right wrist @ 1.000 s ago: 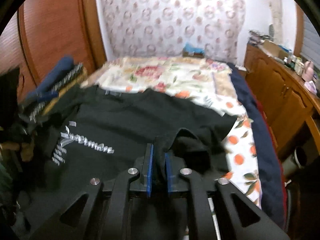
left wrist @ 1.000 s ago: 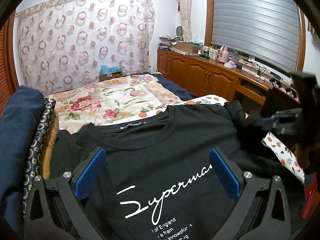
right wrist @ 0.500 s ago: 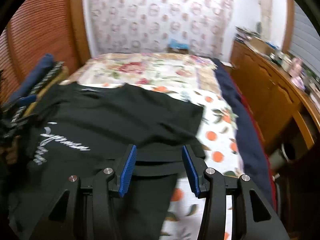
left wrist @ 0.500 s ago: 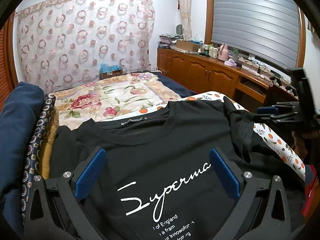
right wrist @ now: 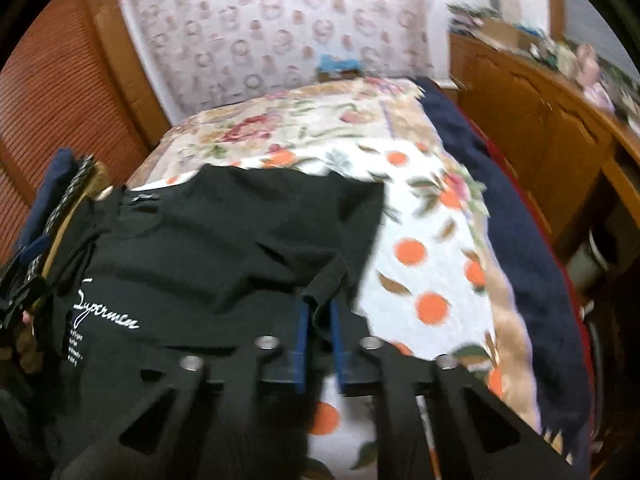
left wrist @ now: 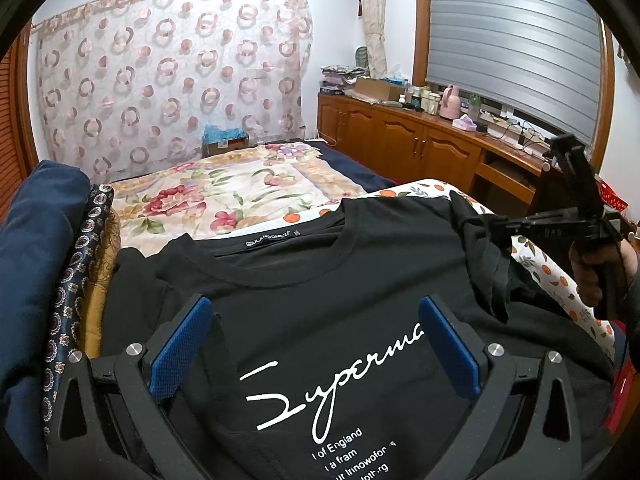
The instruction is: Fold small clothes
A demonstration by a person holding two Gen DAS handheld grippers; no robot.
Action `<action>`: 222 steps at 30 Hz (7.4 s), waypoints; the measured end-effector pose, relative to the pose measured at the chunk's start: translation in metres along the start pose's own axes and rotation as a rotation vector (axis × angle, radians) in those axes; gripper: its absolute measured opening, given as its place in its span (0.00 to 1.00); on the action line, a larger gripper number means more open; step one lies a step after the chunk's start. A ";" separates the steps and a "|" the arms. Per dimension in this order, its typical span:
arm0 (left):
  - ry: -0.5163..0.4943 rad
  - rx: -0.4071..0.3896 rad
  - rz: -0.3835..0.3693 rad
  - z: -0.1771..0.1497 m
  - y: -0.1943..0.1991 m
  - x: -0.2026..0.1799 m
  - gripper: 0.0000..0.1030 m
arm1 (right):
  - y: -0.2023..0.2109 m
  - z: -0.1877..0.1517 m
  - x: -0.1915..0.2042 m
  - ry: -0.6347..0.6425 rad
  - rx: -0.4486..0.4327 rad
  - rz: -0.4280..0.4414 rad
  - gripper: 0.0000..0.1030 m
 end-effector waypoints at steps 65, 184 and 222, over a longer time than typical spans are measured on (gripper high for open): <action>0.027 -0.030 0.046 0.005 0.015 0.014 1.00 | 0.005 -0.033 0.112 0.302 0.064 0.081 0.08; 0.194 -0.073 0.234 -0.099 0.232 0.083 0.02 | 0.134 -0.083 0.037 0.282 -0.349 0.048 0.06; 0.279 0.055 0.268 -0.203 0.229 0.102 0.79 | 0.186 -0.176 0.038 0.296 -0.193 -0.029 0.47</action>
Point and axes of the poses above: each gripper's, at about its wrist camera, not at the fingertips, and y roughly against the way its jaws point, x to its left, z to its top, the point moved 8 cm from there along -y, roughly the way its jaws point, and after that the axes turned 9 degrees about x, right-handed, at the moved point
